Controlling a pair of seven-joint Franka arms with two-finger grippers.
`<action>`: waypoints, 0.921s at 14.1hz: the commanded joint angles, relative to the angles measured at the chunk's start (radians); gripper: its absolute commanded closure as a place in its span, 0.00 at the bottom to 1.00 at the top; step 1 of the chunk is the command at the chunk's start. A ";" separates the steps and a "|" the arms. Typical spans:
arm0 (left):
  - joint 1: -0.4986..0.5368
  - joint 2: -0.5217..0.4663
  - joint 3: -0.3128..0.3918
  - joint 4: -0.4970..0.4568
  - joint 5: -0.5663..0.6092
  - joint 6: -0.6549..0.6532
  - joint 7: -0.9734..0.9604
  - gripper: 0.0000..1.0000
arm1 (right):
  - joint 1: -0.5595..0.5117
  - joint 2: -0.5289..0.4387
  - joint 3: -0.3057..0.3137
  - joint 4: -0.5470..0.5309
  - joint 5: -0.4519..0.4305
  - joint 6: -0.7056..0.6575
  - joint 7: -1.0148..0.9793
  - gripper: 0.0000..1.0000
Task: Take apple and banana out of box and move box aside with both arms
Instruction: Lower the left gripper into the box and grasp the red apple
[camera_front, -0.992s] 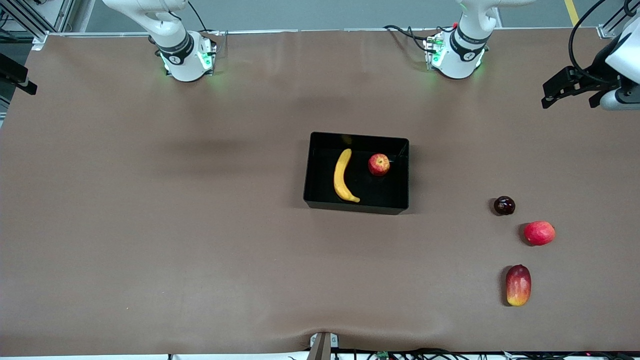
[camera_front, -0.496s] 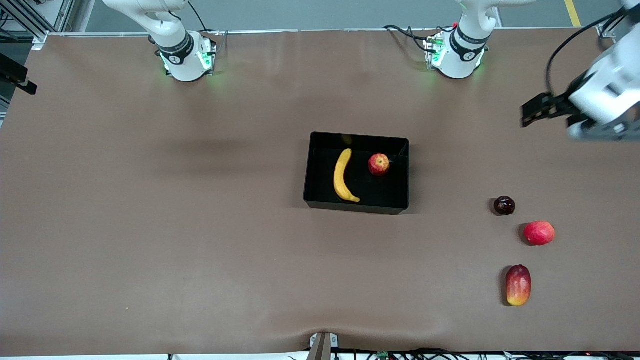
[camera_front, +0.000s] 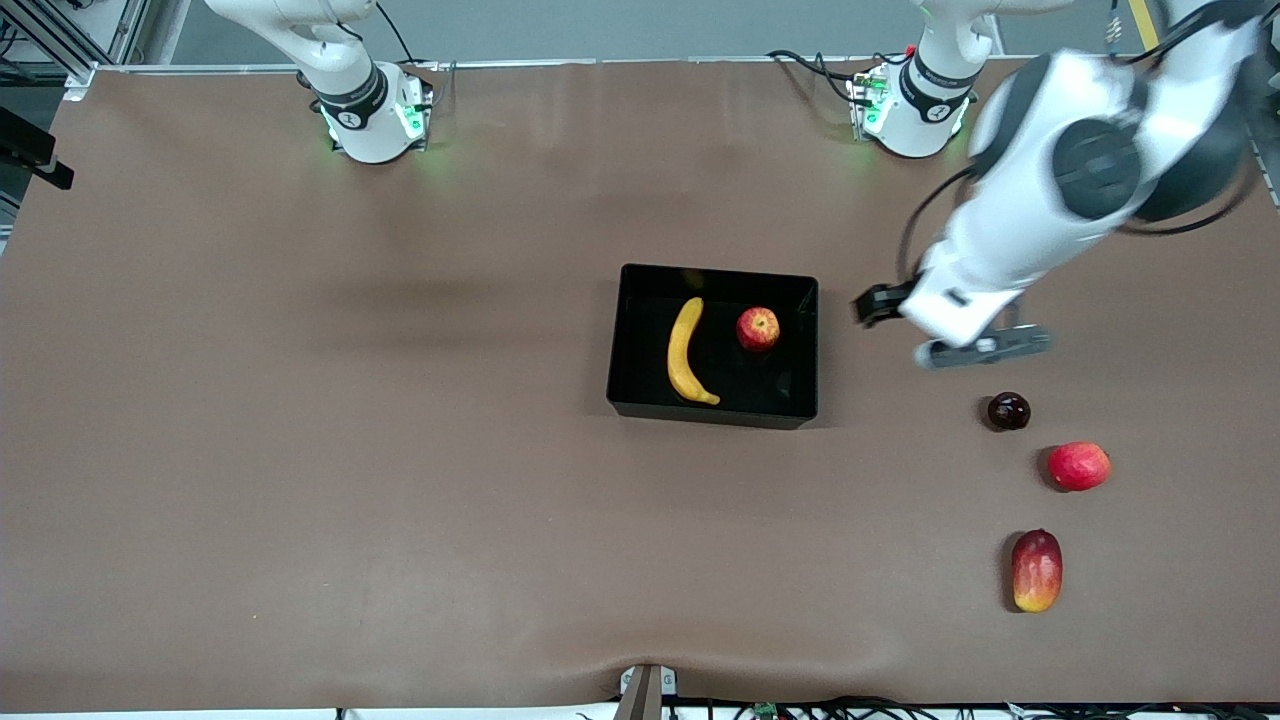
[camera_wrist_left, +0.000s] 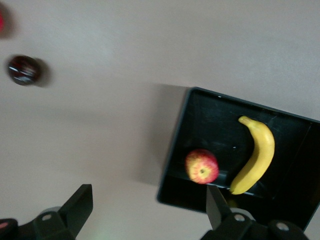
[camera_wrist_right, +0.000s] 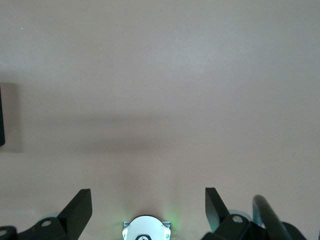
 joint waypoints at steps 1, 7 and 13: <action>-0.051 0.001 -0.016 -0.147 0.014 0.191 -0.130 0.00 | -0.015 -0.005 0.008 0.006 0.013 -0.011 0.016 0.00; -0.163 0.171 -0.016 -0.178 0.132 0.350 -0.385 0.00 | -0.018 0.001 0.007 0.014 0.013 -0.008 0.014 0.00; -0.203 0.241 -0.016 -0.213 0.144 0.384 -0.449 0.00 | -0.020 0.007 0.007 0.017 0.012 -0.003 0.011 0.00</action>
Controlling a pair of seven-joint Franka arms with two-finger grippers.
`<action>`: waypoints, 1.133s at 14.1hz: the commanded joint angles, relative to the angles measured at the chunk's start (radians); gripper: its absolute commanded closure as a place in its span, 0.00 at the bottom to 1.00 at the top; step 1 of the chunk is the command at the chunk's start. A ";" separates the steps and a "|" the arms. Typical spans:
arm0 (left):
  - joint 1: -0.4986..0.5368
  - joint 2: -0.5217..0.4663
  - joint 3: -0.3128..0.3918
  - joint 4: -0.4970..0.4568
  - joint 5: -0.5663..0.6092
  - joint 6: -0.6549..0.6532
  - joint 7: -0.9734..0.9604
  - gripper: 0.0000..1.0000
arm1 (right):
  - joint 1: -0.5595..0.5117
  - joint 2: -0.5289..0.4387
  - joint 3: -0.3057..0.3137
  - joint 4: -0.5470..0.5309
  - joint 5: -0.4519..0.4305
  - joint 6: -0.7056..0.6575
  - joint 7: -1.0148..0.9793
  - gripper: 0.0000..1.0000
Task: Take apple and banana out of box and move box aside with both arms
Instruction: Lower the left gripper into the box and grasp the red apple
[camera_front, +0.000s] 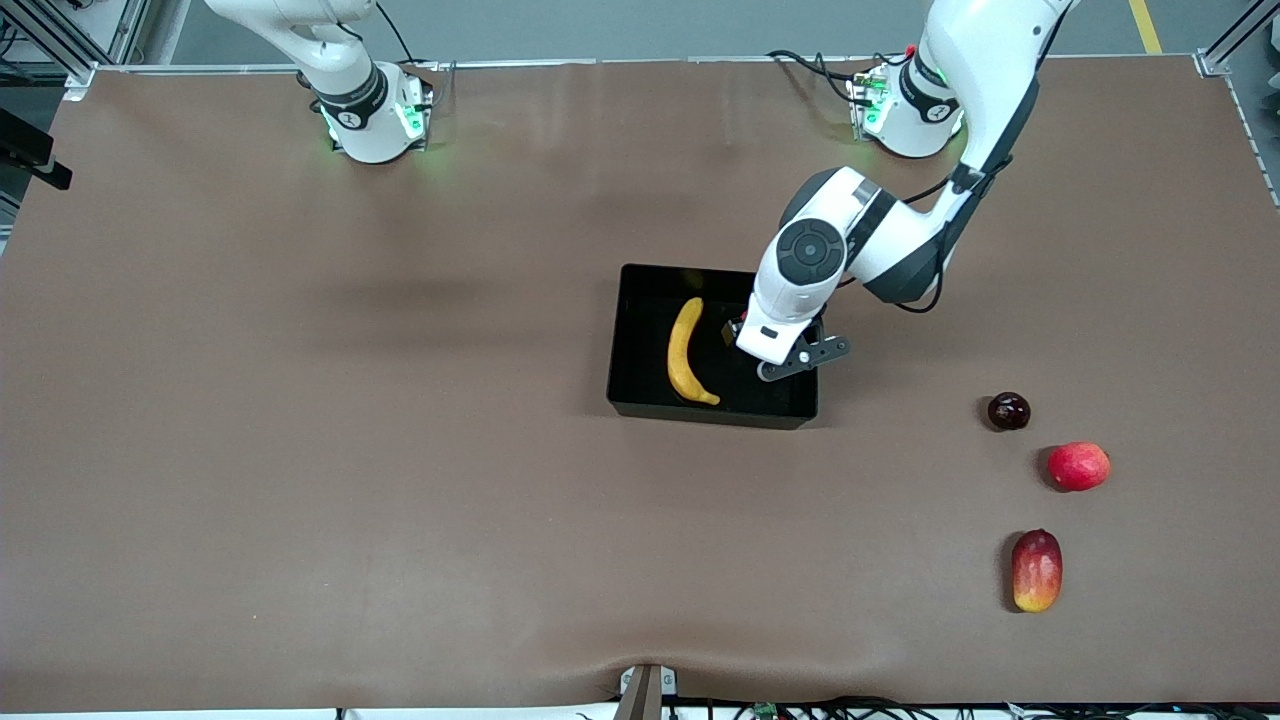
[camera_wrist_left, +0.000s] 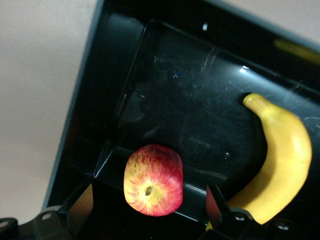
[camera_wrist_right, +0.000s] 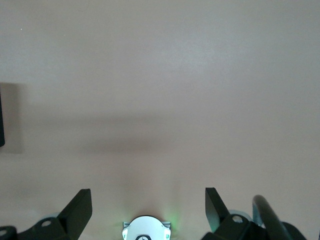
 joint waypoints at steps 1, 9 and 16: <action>-0.019 0.009 0.001 -0.036 0.044 0.060 -0.071 0.00 | -0.019 0.006 0.009 0.017 0.012 -0.004 0.013 0.00; -0.048 0.092 0.001 -0.076 0.197 0.166 -0.199 0.62 | -0.023 0.006 0.009 0.017 0.013 -0.003 0.013 0.00; -0.076 0.061 -0.002 0.089 0.257 -0.036 -0.207 1.00 | -0.034 0.007 0.009 0.017 0.015 -0.004 0.013 0.00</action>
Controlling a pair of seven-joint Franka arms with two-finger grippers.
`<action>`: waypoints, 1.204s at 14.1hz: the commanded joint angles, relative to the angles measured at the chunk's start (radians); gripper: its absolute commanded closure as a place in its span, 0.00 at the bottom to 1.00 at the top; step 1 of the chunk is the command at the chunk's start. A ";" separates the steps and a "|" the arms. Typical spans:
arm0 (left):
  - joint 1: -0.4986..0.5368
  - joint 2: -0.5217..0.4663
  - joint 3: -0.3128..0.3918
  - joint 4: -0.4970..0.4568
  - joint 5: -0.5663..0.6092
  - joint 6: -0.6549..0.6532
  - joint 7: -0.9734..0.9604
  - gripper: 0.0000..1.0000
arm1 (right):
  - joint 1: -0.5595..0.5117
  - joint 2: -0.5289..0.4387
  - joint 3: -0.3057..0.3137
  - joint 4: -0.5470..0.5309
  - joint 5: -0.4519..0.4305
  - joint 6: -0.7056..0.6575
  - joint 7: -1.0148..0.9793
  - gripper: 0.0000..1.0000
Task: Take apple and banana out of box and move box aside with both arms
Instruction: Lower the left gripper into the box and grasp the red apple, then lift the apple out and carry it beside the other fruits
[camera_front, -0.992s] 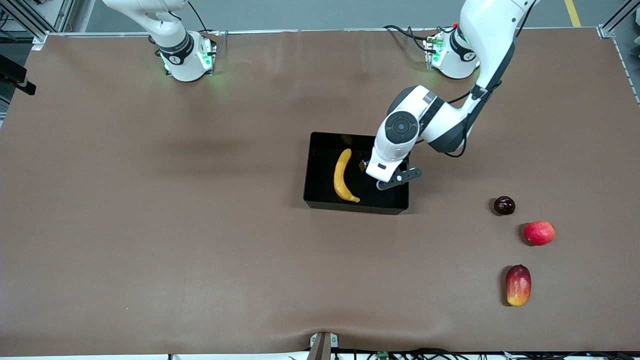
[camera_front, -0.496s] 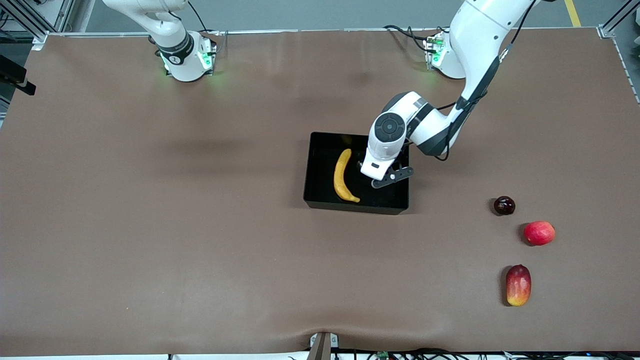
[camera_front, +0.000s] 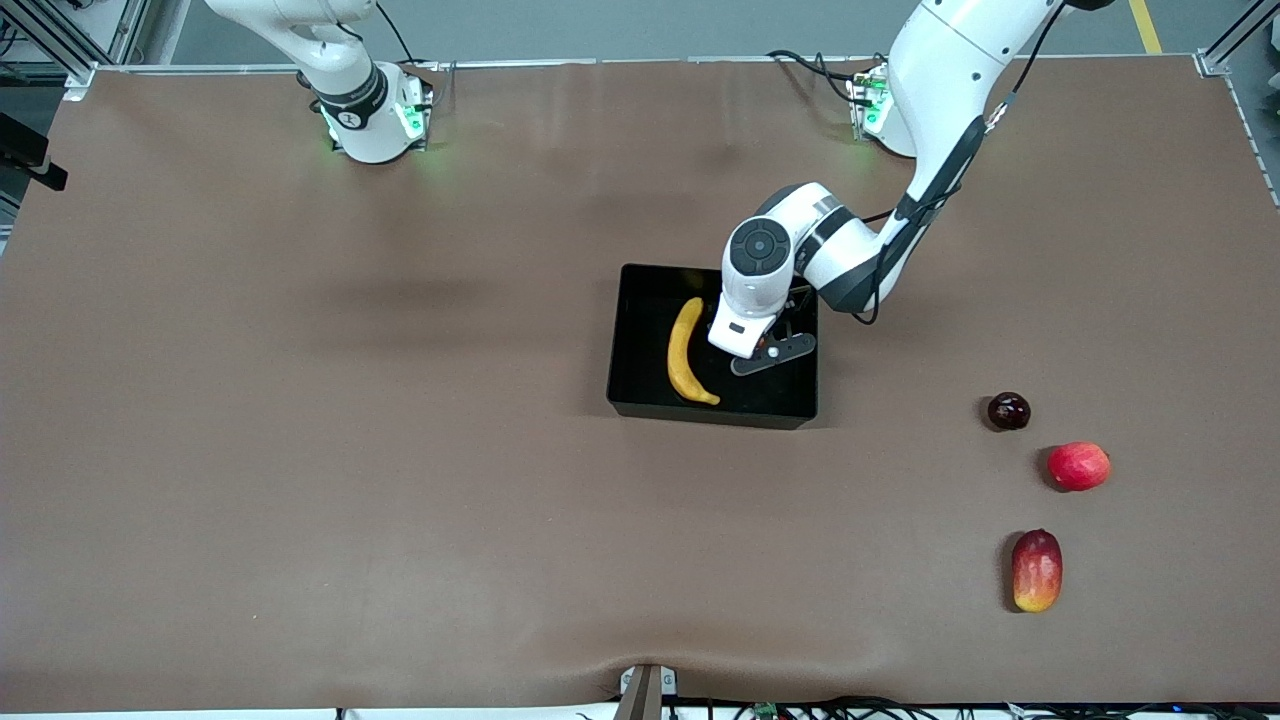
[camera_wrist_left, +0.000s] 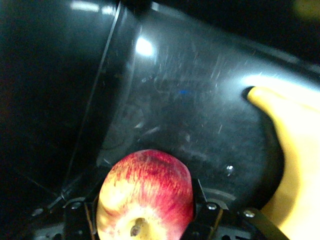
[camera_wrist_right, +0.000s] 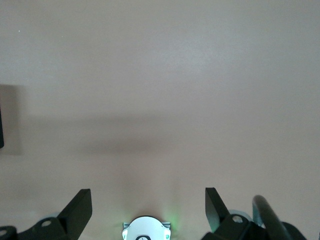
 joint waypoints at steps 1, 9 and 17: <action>-0.021 -0.027 -0.002 0.152 0.044 -0.187 -0.027 1.00 | -0.027 0.007 0.012 0.017 0.015 -0.005 0.013 0.00; 0.168 -0.056 0.011 0.368 0.038 -0.361 0.342 1.00 | -0.026 0.007 0.012 0.017 0.015 -0.007 0.013 0.00; 0.468 0.089 0.011 0.370 0.045 -0.201 0.682 1.00 | -0.028 0.007 0.012 0.017 0.015 -0.007 0.013 0.00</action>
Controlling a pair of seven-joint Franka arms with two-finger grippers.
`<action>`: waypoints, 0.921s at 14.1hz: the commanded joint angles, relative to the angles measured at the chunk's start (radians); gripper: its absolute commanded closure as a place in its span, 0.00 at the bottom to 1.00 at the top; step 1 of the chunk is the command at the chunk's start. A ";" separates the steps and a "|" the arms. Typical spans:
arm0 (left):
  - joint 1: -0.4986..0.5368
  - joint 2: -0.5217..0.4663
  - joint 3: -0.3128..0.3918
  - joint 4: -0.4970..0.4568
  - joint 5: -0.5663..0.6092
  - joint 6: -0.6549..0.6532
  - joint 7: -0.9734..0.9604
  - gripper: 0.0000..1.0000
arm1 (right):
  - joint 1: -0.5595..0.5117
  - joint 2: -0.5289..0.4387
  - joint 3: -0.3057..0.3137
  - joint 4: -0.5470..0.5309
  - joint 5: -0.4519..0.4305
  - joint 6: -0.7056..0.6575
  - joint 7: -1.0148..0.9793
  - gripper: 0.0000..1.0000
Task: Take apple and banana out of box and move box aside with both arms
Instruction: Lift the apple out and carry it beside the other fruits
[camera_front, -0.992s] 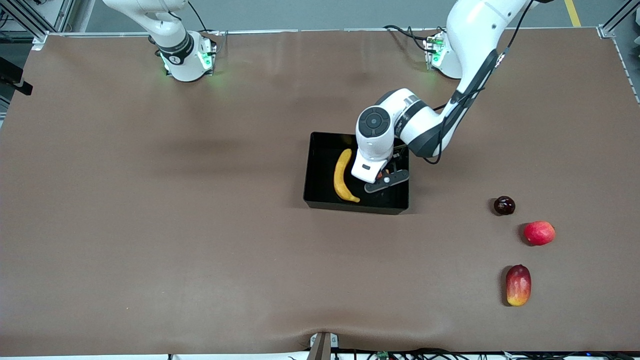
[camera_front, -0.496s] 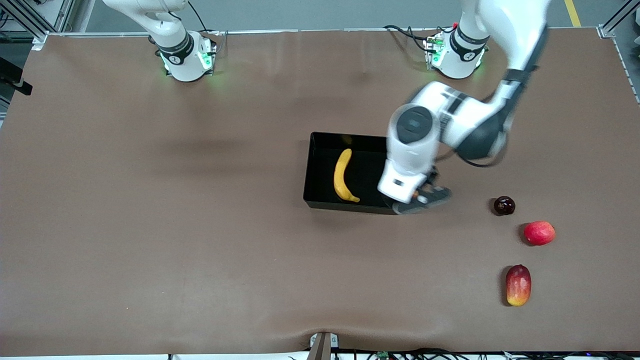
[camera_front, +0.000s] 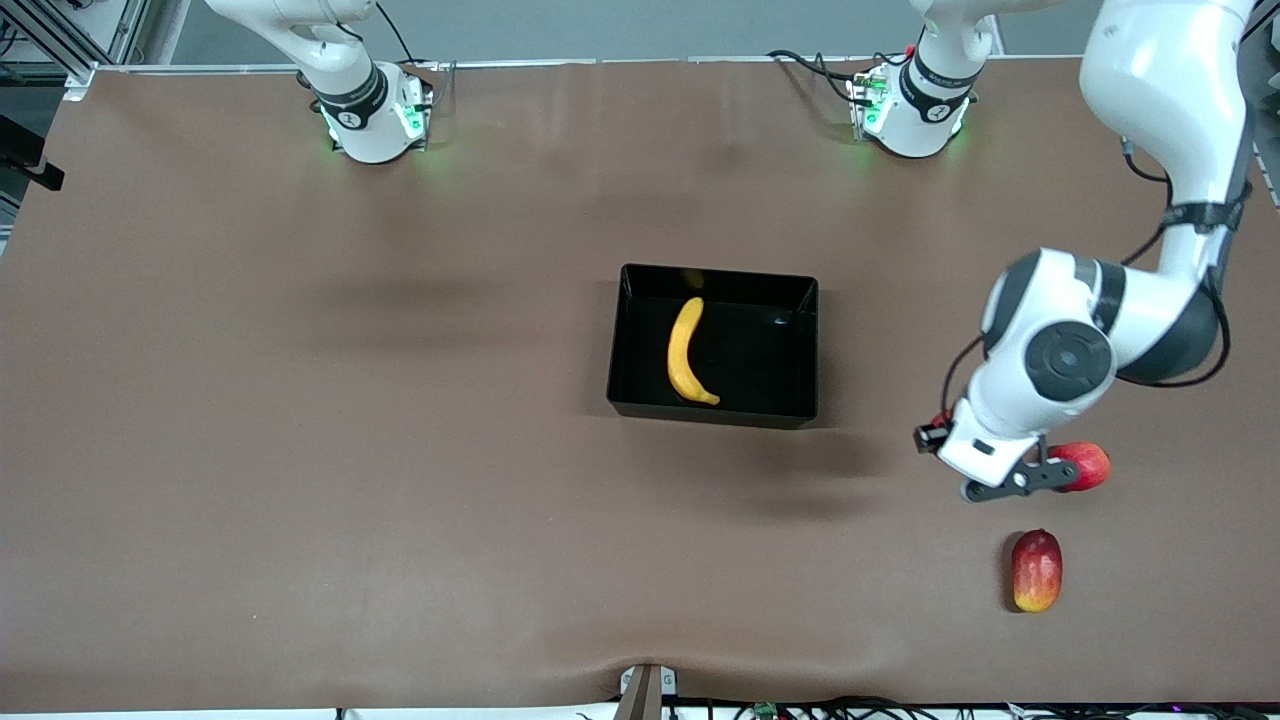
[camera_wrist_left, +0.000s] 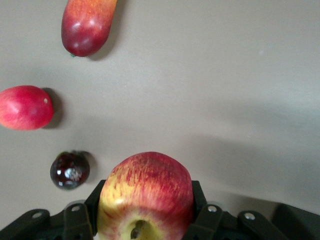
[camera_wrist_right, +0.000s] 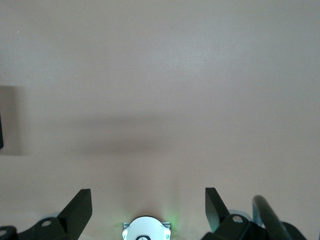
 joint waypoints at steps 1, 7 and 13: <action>0.064 0.074 -0.014 0.007 0.018 0.086 0.050 1.00 | -0.023 0.006 0.013 0.017 0.015 -0.007 0.013 0.00; 0.089 0.160 -0.014 -0.020 -0.011 0.138 0.047 1.00 | -0.023 0.006 0.013 0.017 0.015 -0.007 0.013 0.00; 0.080 0.203 -0.014 -0.040 -0.012 0.140 0.030 0.70 | -0.023 0.006 0.013 0.017 0.015 -0.007 0.013 0.00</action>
